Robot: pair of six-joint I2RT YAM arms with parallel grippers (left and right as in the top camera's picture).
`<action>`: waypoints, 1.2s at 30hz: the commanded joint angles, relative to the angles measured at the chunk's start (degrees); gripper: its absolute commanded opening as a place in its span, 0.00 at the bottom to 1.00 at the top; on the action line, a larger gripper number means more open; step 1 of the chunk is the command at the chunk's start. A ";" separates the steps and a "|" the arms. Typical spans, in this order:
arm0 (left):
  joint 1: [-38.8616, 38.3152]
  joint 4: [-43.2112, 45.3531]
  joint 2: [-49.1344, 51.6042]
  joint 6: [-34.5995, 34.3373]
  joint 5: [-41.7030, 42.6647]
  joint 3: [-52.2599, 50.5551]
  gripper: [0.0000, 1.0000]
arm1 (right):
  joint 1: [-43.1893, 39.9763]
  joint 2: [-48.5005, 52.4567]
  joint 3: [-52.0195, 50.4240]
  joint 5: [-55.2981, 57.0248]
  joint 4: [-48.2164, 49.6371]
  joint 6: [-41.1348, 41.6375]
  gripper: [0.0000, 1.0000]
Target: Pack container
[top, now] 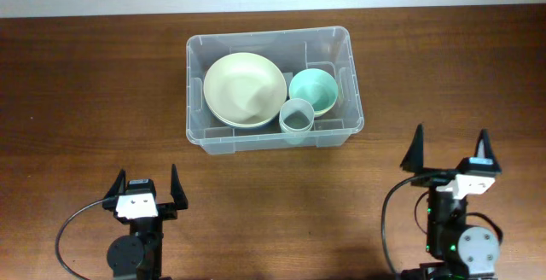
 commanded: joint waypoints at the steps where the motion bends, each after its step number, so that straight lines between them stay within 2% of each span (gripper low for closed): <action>1: 0.04 -0.26 -0.39 0.90 0.22 -0.20 1.00 | 0.52 -2.56 -3.34 -0.76 0.20 -0.37 0.99; 14: 0.04 -0.26 -0.39 0.90 0.22 -0.20 1.00 | 0.48 -9.53 -10.69 -0.76 -0.66 -0.35 0.99; 20: 0.04 -0.26 -0.39 0.90 0.22 -0.20 1.00 | 0.48 -15.67 -10.93 -0.76 -5.79 -0.35 0.99; 26: 0.04 -0.26 -0.39 0.90 0.22 -0.20 1.00 | 0.55 -15.65 -10.93 -0.81 -9.33 -0.35 0.99; 36: 0.04 -0.26 -0.39 0.90 0.22 -0.20 1.00 | 0.52 -15.65 -10.93 -0.96 -21.66 -0.37 0.99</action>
